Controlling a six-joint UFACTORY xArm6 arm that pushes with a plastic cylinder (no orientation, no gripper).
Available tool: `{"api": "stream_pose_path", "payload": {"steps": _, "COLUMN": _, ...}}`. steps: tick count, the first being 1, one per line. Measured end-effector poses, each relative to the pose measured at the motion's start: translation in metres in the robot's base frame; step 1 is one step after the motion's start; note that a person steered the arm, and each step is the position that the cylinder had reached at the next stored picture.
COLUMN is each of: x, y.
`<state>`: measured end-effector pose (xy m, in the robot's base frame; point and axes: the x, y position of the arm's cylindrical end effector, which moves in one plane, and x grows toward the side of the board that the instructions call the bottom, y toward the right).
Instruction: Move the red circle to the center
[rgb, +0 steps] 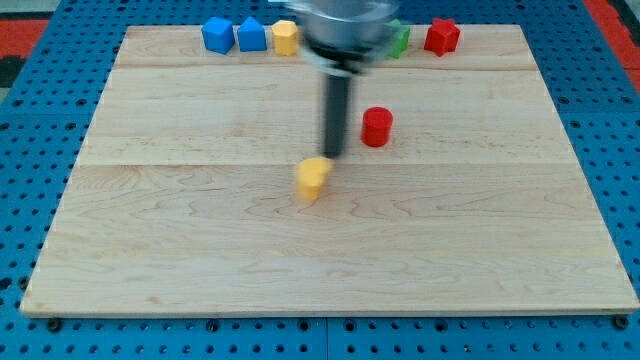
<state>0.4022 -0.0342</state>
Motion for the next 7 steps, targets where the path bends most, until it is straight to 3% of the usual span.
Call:
{"api": "stream_pose_path", "payload": {"steps": 1, "x": -0.030, "y": 0.011}}
{"api": "stream_pose_path", "payload": {"steps": 3, "x": 0.023, "y": 0.049}}
{"api": "stream_pose_path", "payload": {"steps": 4, "x": -0.005, "y": 0.112}}
{"api": "stream_pose_path", "payload": {"steps": 5, "x": -0.028, "y": 0.133}}
{"api": "stream_pose_path", "payload": {"steps": 7, "x": -0.035, "y": 0.189}}
